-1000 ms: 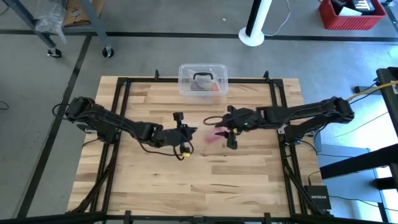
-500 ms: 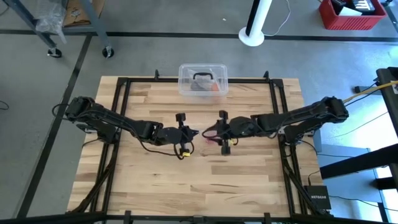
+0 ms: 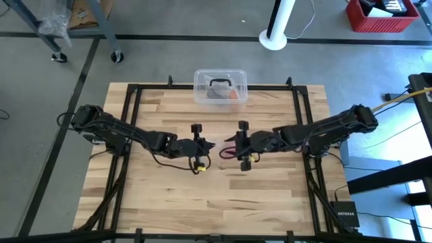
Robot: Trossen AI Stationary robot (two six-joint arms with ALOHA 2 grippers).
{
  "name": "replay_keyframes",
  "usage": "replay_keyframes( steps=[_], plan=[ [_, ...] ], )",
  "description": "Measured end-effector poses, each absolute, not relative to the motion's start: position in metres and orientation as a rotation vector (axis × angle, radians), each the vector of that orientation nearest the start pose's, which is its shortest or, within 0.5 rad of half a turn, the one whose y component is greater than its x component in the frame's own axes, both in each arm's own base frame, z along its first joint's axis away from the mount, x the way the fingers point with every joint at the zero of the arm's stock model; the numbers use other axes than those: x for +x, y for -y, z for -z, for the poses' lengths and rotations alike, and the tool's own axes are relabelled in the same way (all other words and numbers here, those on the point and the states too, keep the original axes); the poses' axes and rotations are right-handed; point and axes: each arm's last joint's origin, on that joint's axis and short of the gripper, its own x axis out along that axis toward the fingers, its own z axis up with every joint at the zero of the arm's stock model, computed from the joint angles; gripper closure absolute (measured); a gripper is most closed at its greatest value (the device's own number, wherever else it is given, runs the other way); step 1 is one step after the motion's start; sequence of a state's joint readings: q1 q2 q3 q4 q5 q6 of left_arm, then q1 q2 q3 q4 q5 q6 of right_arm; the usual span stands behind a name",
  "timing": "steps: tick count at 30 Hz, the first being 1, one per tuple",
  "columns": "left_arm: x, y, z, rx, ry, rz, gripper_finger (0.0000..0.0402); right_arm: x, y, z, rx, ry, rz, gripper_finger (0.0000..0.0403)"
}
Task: Roll bandage
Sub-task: Open the transparent zip lock bag
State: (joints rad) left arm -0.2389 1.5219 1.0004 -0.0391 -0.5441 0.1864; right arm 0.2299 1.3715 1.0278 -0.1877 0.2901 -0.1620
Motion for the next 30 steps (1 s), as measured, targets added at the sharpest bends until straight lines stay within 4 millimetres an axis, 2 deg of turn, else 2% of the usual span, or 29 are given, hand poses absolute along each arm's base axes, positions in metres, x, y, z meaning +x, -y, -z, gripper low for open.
replay_keyframes(
  steps=[6,10,19,25,30],
  plan=[
    [0.322,0.07,-0.249,0.451,-0.534,-0.213,0.0399,0.304,-0.062,-0.268,-0.365,-0.578,0.005,0.0214],
    [0.322,0.071,-0.25,0.463,-0.525,-0.207,0.0399,0.312,-0.064,-0.261,-0.42,-0.57,-0.015,0.0236],
    [0.322,0.071,-0.25,0.464,-0.529,-0.208,0.0399,0.313,-0.065,-0.264,-0.426,-0.547,-0.024,0.0317],
    [0.322,0.071,-0.25,0.433,-0.523,-0.216,0.0398,0.312,-0.064,-0.263,-0.43,-0.556,-0.016,0.0393],
    [0.322,0.071,-0.25,0.378,-0.514,-0.231,0.0398,0.313,-0.064,-0.264,-0.403,-0.541,-0.006,0.0391]
  ],
)
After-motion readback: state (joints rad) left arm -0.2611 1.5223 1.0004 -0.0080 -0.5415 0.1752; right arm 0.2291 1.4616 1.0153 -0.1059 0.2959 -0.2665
